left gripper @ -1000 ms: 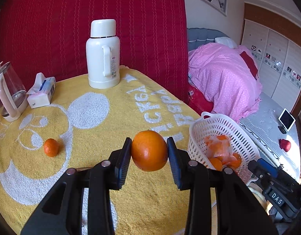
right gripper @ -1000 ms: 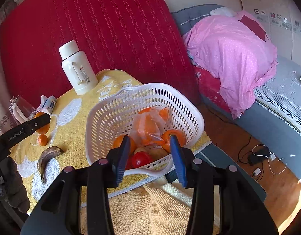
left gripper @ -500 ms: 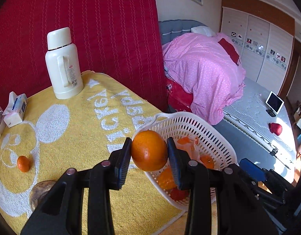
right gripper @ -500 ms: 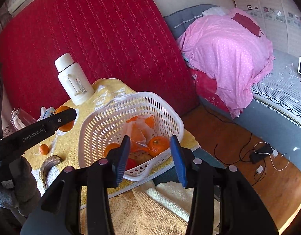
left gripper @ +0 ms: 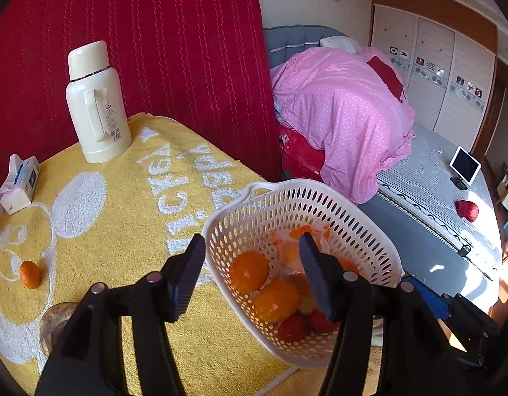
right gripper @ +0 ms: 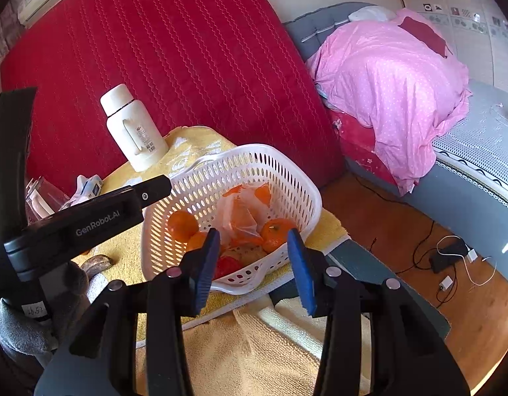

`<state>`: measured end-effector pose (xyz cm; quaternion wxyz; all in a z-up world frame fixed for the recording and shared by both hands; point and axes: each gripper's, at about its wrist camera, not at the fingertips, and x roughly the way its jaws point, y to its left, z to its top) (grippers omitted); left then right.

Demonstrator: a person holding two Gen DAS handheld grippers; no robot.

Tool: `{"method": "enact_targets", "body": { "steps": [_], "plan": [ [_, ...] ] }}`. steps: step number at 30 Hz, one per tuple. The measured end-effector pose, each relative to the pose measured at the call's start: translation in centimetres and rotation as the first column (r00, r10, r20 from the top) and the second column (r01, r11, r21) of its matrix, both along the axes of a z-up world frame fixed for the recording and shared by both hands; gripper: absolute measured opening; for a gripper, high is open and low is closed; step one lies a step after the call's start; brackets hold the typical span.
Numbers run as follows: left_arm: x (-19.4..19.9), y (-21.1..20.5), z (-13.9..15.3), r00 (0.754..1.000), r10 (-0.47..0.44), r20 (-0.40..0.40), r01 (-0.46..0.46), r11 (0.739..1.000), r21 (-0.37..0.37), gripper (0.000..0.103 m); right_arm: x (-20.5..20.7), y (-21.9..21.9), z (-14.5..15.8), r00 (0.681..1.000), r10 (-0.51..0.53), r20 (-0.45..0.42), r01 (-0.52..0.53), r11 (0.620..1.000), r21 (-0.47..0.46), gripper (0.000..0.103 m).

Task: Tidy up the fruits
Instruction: 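Open both grippers over the basket, dropping the tomato and mandarin inside, then withdraw both grippers from the basket back over the towel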

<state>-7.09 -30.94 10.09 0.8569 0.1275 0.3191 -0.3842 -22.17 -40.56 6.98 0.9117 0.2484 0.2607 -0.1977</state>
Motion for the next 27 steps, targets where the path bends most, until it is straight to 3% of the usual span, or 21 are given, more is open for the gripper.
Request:
{"method": "enact_targets", "body": {
  "steps": [10, 18, 20, 27],
  "plan": [
    [0.2, 1.0, 0.0, 1.0, 0.026, 0.002, -0.026, 1.0, -0.003, 0.072, 0.0, 0.1, 0.1, 1.0, 0.002, 0.001, -0.002, 1.0, 0.002, 0.044],
    [1.0, 2.1, -0.3, 0.998, 0.056, -0.027, -0.056, 0.998, -0.008, 0.087, 0.4, 0.8, 0.4, 1.0, 0.014, -0.003, -0.014, 1.0, -0.005, 0.047],
    [1.1, 2.4, -0.3, 0.998, 0.062, -0.028, -0.063, 0.998, -0.008, 0.088, 0.4, 0.9, 0.5, 1.0, 0.01, 0.002, -0.01, 1.0, -0.005, 0.056],
    [1.7, 3.6, -0.4, 0.996, 0.082, -0.029, -0.082, 0.997, -0.01, 0.088, 0.9, 1.6, 0.9, 1.0, 0.018, 0.003, -0.018, 1.0, -0.018, 0.057]
  ]
}}
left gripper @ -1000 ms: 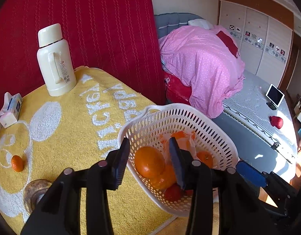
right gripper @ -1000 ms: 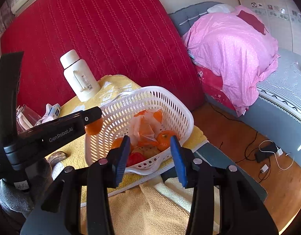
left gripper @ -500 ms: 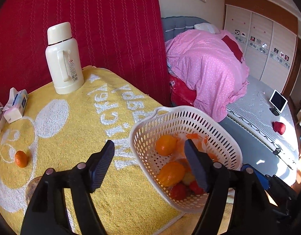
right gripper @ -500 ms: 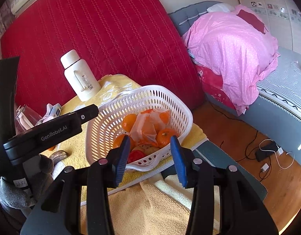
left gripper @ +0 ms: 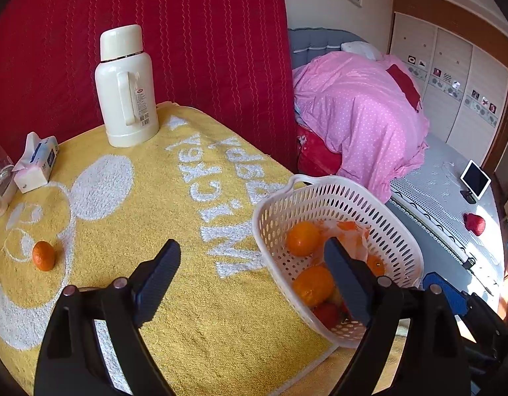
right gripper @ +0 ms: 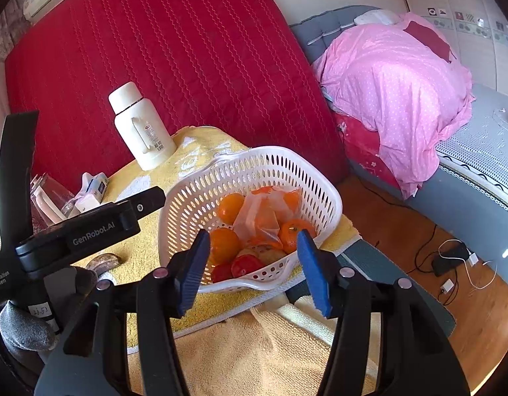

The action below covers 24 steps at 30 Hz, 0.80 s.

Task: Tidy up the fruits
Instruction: 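Withdraw both grippers from the basket back over the towel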

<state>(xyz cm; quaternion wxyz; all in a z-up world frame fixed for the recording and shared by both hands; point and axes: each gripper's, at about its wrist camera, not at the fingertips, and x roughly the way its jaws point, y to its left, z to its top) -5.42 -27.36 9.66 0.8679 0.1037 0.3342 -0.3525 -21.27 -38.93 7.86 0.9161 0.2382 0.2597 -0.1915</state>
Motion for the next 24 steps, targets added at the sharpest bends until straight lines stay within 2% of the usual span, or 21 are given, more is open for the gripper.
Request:
{"method": "enact_targets", "body": {
  "steps": [18, 24],
  "plan": [
    [2.4, 4.7, 0.1, 0.995, 0.102, -0.023, -0.103, 0.994, -0.04, 0.088, 2.0, 3.0, 1.0, 0.999, 0.053, -0.011, -0.054, 0.998, -0.04, 0.06],
    [3.5, 6.8, 0.1, 0.986, 0.164, -0.019, -0.165, 0.985, -0.047, 0.088, 2.8, 4.1, 1.3, 0.997, 0.078, -0.01, -0.078, 0.996, -0.051, 0.065]
  ]
}}
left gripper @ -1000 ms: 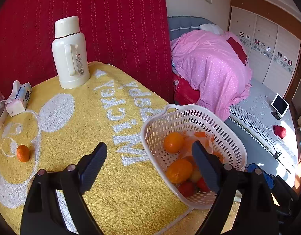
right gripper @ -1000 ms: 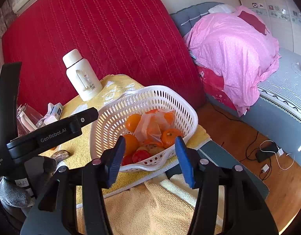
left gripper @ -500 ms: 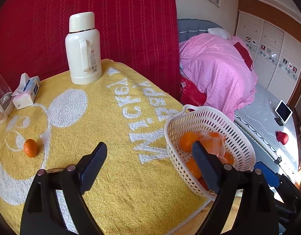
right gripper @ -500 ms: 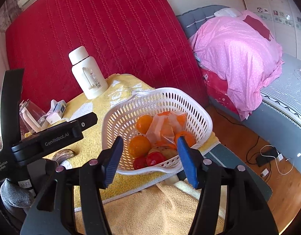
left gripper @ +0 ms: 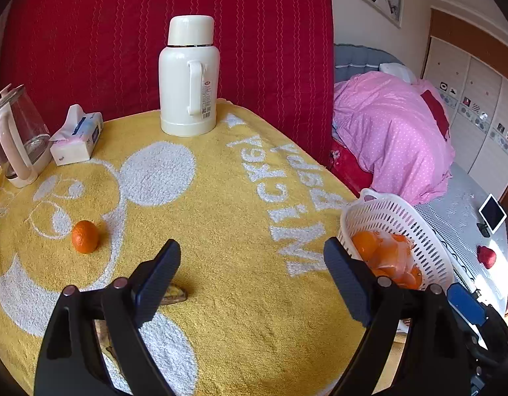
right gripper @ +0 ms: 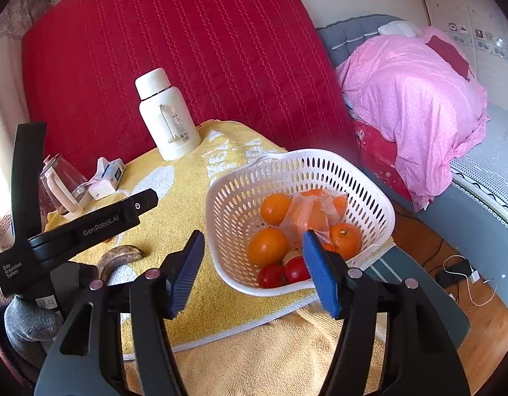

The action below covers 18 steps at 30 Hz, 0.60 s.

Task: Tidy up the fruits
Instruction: 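Withdraw both grippers from the basket back over the towel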

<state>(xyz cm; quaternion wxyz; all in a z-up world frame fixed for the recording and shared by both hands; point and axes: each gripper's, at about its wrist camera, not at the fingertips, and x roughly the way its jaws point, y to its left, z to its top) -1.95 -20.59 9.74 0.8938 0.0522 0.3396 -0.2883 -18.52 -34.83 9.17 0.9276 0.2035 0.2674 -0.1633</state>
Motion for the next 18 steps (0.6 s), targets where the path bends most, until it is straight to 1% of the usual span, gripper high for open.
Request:
{"method": "enact_targets", "body": {
  "steps": [11, 15, 18],
  "plan": [
    [2.4, 4.7, -0.6, 0.994, 0.11, -0.029, -0.11, 0.994, -0.015, 0.088, 2.0, 2.1, 0.0, 0.998, 0.055, -0.012, -0.055, 0.998, -0.01, 0.065],
    [3.6, 7.5, -0.9, 0.984, 0.177, -0.039, -0.178, 0.984, -0.025, 0.088, 2.7, 3.1, -0.1, 0.996, 0.089, -0.018, -0.089, 0.996, -0.013, 0.065],
    [4.7, 9.8, -1.2, 0.971, 0.234, -0.053, -0.236, 0.971, -0.032, 0.088, 3.2, 3.9, -0.2, 0.993, 0.114, -0.023, -0.114, 0.993, -0.015, 0.065]
  ]
}}
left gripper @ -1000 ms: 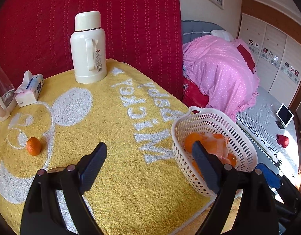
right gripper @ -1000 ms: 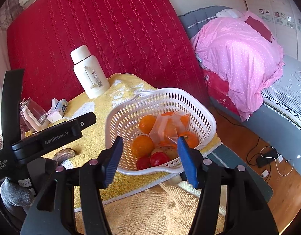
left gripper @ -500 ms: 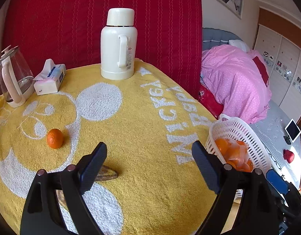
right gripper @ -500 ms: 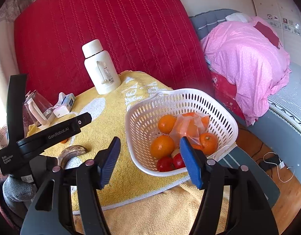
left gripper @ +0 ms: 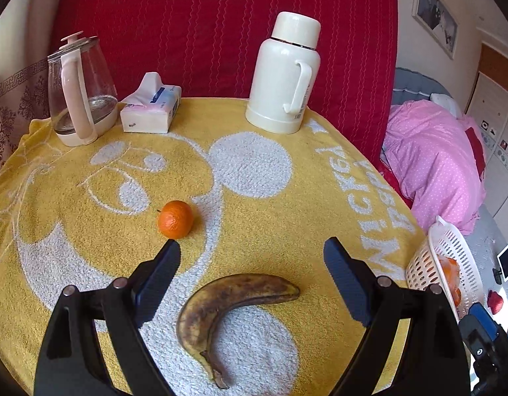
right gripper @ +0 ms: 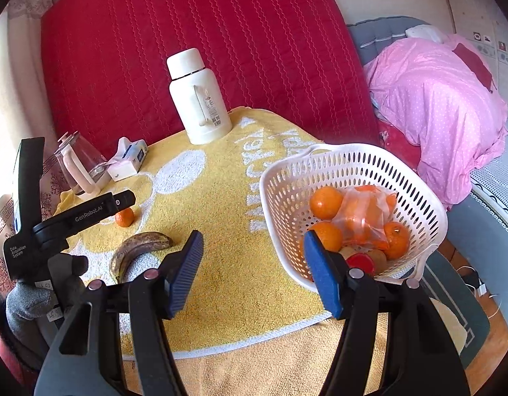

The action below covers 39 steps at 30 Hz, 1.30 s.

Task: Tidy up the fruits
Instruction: 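Withdraw both grippers from the basket back over the towel, then grasp the small mandarin on the towel with the left gripper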

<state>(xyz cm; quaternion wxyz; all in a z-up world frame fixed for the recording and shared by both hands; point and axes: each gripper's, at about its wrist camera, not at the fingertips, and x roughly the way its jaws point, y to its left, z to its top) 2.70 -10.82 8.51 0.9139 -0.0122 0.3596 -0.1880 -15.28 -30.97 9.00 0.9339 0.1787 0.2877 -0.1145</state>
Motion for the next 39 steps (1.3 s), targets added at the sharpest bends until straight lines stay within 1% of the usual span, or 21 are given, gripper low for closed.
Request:
{"method": "enact_targets", "body": {
  "steps": [7, 13, 17, 19, 20, 23, 27, 29, 32, 36, 37, 38, 39],
  "plan": [
    [2.6, 4.4, -0.9, 0.993, 0.114, -0.029, -0.114, 0.993, -0.004, 0.088, 1.1, 2.1, -0.6, 0.997, 0.07, -0.023, -0.07, 0.998, -0.002, 0.065],
    [4.4, 5.9, -1.9, 0.988, 0.151, -0.04, -0.151, 0.988, 0.024, 0.088, 1.9, 3.8, -1.3, 0.99, 0.136, -0.049, -0.136, 0.991, -0.008, 0.065],
    [5.6, 5.7, -2.6, 0.988, 0.139, -0.061, -0.137, 0.99, 0.042, 0.088, 2.3, 4.5, -1.6, 0.984, 0.167, -0.064, -0.168, 0.986, -0.01, 0.065],
    [6.1, 5.2, -2.9, 0.991, 0.116, -0.064, -0.112, 0.992, 0.054, 0.085, 2.6, 4.8, -1.8, 0.981, 0.179, -0.073, -0.18, 0.984, -0.009, 0.065],
    [6.3, 4.9, -3.1, 0.993, 0.103, -0.064, -0.099, 0.993, 0.064, 0.082, 2.7, 5.0, -1.9, 0.98, 0.184, -0.078, -0.185, 0.983, -0.009, 0.066],
    [7.0, 4.2, -3.4, 0.995, 0.075, -0.06, -0.069, 0.994, 0.087, 0.077, 3.0, 5.3, -2.2, 0.976, 0.197, -0.089, -0.198, 0.98, -0.007, 0.066],
    [8.2, 3.5, -4.2, 0.996, 0.049, -0.075, -0.04, 0.993, 0.107, 0.066, 3.3, 5.7, -2.5, 0.973, 0.208, -0.102, -0.21, 0.978, -0.007, 0.066],
    [8.7, 3.3, -4.5, 0.996, 0.042, -0.077, -0.033, 0.993, 0.113, 0.064, 3.4, 5.8, -2.7, 0.971, 0.213, -0.109, -0.215, 0.977, -0.007, 0.066],
    [9.4, 3.1, -4.8, 0.996, 0.033, -0.078, -0.024, 0.993, 0.117, 0.063, 3.7, 6.1, -3.0, 0.968, 0.221, -0.119, -0.223, 0.975, -0.005, 0.066],
    [10.0, 3.2, -5.4, 0.995, 0.027, -0.093, -0.018, 0.995, 0.101, 0.062, 4.2, 6.5, -3.3, 0.963, 0.233, -0.134, -0.236, 0.972, -0.005, 0.066],
    [10.1, 3.2, -5.6, 0.995, 0.025, -0.098, -0.016, 0.995, 0.098, 0.06, 4.4, 6.6, -3.4, 0.962, 0.235, -0.137, -0.238, 0.971, -0.004, 0.066],
    [10.1, 3.2, -5.9, 0.994, 0.022, -0.105, -0.013, 0.995, 0.094, 0.055, 4.5, 6.7, -3.5, 0.961, 0.238, -0.14, -0.241, 0.97, -0.003, 0.066],
    [10.2, 3.3, -6.1, 0.993, 0.015, -0.116, -0.005, 0.997, 0.083, 0.052, 4.7, 6.8, -3.6, 0.96, 0.241, -0.144, -0.244, 0.97, -0.001, 0.066]
  ]
}}
